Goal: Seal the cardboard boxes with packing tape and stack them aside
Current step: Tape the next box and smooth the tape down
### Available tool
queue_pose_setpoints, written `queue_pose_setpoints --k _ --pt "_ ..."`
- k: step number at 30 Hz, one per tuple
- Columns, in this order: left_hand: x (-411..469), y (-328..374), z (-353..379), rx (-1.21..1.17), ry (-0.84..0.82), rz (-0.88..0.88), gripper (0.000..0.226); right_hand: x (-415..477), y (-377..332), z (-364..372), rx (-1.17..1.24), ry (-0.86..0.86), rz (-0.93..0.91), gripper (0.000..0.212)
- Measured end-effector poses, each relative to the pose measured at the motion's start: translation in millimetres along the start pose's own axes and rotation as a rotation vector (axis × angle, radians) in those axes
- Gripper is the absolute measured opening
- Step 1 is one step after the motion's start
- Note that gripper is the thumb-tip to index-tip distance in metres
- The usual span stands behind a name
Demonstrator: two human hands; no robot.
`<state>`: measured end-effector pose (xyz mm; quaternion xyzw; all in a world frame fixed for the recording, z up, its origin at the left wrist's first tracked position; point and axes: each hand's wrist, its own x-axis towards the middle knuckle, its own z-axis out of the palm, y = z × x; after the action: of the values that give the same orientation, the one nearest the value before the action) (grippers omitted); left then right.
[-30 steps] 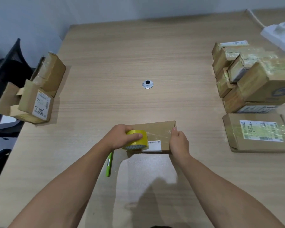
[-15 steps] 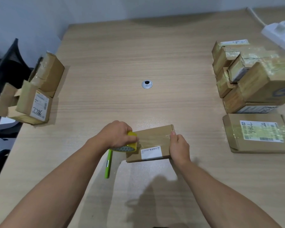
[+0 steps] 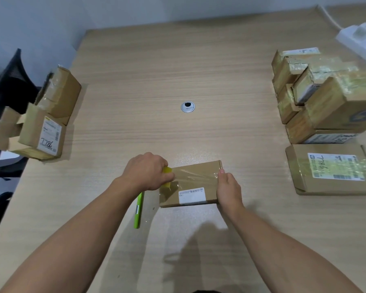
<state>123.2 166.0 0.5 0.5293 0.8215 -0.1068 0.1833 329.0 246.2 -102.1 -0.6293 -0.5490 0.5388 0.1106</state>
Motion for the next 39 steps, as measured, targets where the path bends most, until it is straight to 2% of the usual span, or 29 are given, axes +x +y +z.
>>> queue_pose_setpoints --k 4,15,18,25,31,39 --pt "6.0 -3.9 13.1 -0.003 -0.075 -0.06 0.038 -0.6 5.8 4.9 -0.02 -0.003 0.009 0.044" --pt "18.9 -0.1 22.2 -0.021 -0.236 -0.173 0.052 -6.1 11.4 12.6 0.05 0.025 0.032 0.046" --pt "22.6 8.3 17.5 0.02 -0.265 -0.197 0.046 -6.5 8.5 11.9 0.02 0.042 0.029 0.047" --pt "32.1 21.4 17.1 0.111 -0.279 -0.191 0.034 -4.2 7.7 10.7 -0.031 -0.011 0.046 0.059" --pt "31.2 22.2 25.2 0.138 -0.248 -0.189 0.026 1.3 8.3 9.7 -0.156 -0.015 0.025 0.046" --pt "32.0 27.6 27.6 0.136 -0.211 -0.2 0.027 2.2 12.3 7.5 -0.294 -0.012 -0.111 0.048"
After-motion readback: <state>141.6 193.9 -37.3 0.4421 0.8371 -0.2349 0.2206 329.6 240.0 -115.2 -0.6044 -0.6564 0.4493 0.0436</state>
